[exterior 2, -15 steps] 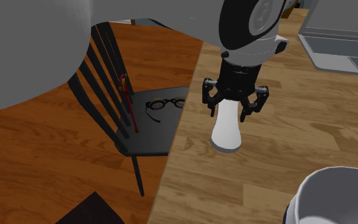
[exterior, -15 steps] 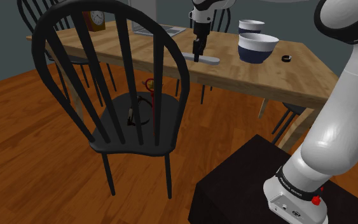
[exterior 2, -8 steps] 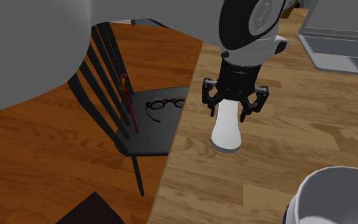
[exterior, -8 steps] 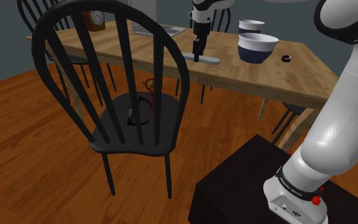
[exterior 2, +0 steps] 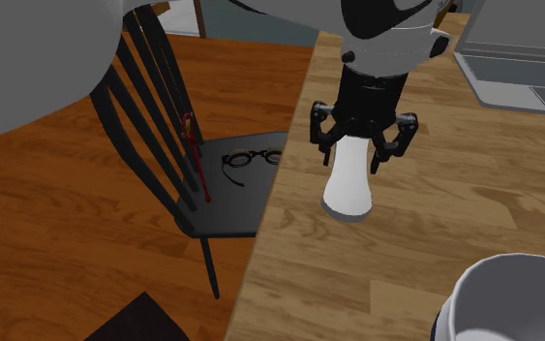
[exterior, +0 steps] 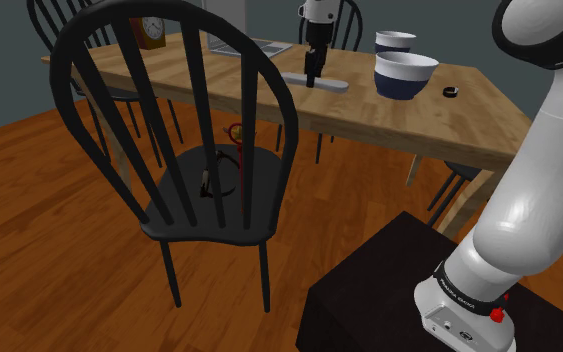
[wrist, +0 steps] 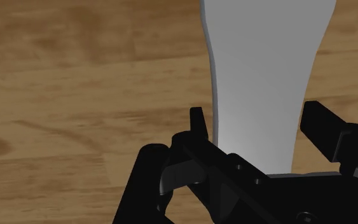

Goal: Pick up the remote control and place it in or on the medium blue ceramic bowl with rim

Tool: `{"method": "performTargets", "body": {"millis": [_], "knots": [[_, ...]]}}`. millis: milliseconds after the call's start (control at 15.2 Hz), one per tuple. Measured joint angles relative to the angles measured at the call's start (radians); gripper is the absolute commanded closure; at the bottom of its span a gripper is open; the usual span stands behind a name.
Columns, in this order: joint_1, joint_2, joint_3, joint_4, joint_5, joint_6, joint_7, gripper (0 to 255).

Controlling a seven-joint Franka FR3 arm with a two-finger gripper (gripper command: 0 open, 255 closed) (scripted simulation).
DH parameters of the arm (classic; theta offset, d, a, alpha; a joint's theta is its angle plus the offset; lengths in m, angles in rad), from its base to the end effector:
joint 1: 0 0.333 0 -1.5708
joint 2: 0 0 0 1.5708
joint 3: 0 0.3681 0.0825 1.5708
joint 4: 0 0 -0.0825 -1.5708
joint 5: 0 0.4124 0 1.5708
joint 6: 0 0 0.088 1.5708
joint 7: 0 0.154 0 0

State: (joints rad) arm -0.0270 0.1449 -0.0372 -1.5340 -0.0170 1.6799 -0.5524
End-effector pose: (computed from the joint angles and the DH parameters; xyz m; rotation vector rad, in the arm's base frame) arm 0.6404 -0.0421 0.5690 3.0267 0.7574 -0.0089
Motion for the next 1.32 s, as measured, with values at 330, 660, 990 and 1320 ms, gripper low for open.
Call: {"method": "performTargets", "body": {"millis": [330, 660, 990, 1320], "knots": [[0.001, 0.02, 0.0, 0.097, 0.001, -0.077, 0.0, 255], [0.0, 0.038, 0.0, 0.187, 0.002, -0.149, -0.003, 255], [-0.001, 0.076, 0.0, 0.314, 0.003, -0.238, -0.003, 255], [-0.003, 0.119, -0.001, 0.445, 0.004, -0.326, -0.007, 255]]}}
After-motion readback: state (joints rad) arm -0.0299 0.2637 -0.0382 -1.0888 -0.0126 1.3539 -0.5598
